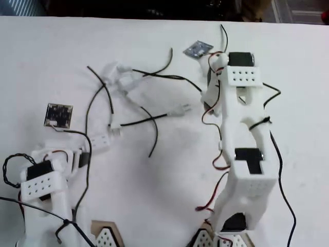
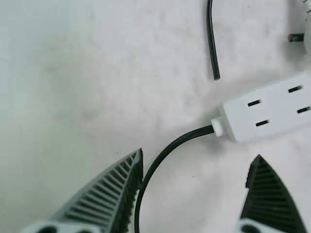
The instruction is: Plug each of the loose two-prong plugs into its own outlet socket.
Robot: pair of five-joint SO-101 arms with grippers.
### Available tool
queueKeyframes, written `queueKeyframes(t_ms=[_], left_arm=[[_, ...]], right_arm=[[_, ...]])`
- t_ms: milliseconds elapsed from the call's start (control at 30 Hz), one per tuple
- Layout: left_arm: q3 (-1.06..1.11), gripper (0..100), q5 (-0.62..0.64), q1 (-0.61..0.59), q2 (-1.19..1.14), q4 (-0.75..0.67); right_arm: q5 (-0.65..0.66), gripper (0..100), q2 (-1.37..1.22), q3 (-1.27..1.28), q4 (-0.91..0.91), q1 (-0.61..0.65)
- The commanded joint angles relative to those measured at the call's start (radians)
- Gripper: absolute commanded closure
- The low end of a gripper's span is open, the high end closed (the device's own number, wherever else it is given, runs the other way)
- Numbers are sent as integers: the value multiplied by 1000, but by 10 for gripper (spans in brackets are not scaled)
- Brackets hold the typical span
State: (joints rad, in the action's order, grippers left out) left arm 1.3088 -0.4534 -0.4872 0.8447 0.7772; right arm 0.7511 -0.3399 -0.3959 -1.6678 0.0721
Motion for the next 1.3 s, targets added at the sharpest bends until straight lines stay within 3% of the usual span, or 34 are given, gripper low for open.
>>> queueKeyframes(t_ms=[0, 300, 433, 667, 833, 1133, 1267], left_arm=[[-3, 665, -3, -5, 24, -17], [-3, 665, -3, -5, 24, -17], [-3, 665, -3, -5, 24, -15], [-3, 665, -3, -5, 24, -14], [-3, 665, -3, -5, 24, -14], [-3, 665, -3, -5, 24, -15], [-3, 665, -3, -5, 24, -15]], right_arm=[[-20, 981, 166, 26, -51, 47], [-161, 981, 579, 425, -12, 251], [-256, 981, 708, 617, 130, 343], [-272, 952, 808, 937, 438, 476], [-348, 786, 891, 961, 449, 487], [-356, 850, 1072, 970, 386, 493], [-356, 851, 1072, 1053, 452, 492]])
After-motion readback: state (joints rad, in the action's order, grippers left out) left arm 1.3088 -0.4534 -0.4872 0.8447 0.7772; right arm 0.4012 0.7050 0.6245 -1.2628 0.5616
